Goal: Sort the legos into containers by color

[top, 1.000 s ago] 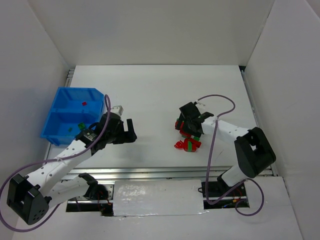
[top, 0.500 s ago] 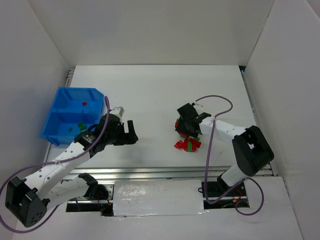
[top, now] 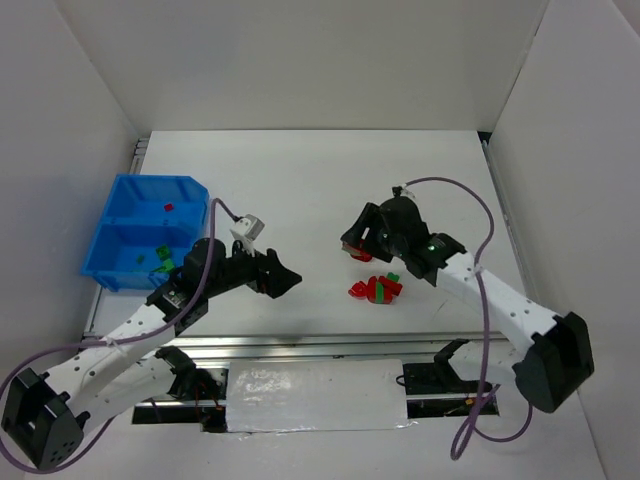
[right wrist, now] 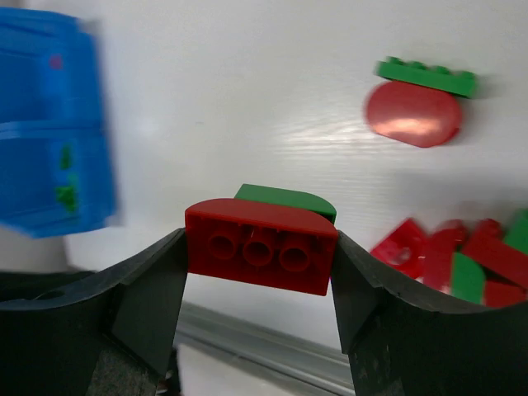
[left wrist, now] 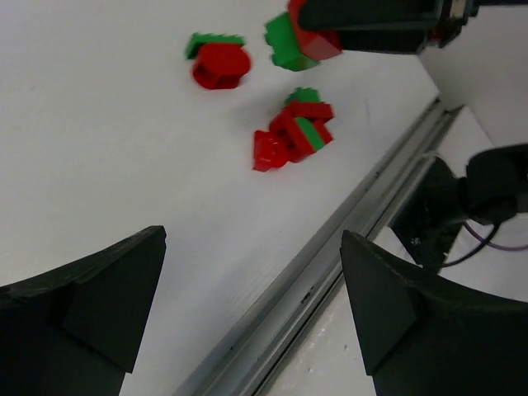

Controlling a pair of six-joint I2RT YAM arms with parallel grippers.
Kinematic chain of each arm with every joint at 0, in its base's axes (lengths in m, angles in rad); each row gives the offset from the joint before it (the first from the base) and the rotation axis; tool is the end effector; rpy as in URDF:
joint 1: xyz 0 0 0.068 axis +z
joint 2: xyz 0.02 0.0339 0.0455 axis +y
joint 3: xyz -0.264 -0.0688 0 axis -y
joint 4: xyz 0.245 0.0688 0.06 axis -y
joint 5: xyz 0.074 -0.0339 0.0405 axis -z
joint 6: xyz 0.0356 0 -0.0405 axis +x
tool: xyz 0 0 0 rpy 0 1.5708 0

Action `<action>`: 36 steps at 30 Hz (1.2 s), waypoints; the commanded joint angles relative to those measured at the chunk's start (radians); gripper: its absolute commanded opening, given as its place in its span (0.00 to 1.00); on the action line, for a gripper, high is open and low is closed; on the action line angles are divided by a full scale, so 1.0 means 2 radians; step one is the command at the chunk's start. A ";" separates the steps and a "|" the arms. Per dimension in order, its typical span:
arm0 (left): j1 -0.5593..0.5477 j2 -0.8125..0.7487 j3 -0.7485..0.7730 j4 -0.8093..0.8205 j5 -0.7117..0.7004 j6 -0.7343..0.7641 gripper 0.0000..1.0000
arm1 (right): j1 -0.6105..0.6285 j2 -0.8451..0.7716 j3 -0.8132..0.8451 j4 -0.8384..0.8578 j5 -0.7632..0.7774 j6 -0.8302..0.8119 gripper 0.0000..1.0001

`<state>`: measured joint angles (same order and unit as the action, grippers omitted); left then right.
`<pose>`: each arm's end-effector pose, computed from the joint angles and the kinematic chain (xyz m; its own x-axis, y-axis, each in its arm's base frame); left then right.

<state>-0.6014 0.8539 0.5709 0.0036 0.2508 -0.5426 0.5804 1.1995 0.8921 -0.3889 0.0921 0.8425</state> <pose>0.1622 -0.1220 0.2718 -0.5793 -0.2091 -0.7878 0.5204 0.6490 -0.5550 0.2191 0.1398 0.2724 -0.7205 0.4162 -0.5547 0.0761 0.8425 0.5333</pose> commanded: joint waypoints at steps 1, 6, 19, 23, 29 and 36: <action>-0.026 -0.008 -0.018 0.229 0.092 0.089 0.99 | 0.004 -0.066 0.010 0.067 -0.094 0.039 0.00; -0.053 -0.004 0.015 0.270 0.126 0.135 1.00 | 0.004 -0.146 -0.020 0.148 -0.232 0.119 0.00; -0.073 0.022 0.111 0.208 0.199 0.165 0.96 | 0.013 -0.150 -0.043 0.315 -0.374 0.230 0.00; -0.073 0.029 0.123 0.195 0.203 0.174 0.94 | 0.017 -0.147 -0.050 0.327 -0.380 0.251 0.00; -0.073 0.028 0.148 0.162 0.201 0.192 0.93 | 0.029 -0.155 -0.051 0.332 -0.375 0.262 0.00; -0.074 0.026 0.157 0.155 0.210 0.192 0.68 | 0.045 -0.140 -0.060 0.348 -0.377 0.268 0.00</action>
<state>-0.7422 0.9134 0.8425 0.2764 0.6350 -0.1856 0.6628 0.9104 0.7895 0.2317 -0.6342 1.3544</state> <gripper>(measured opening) 0.701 0.707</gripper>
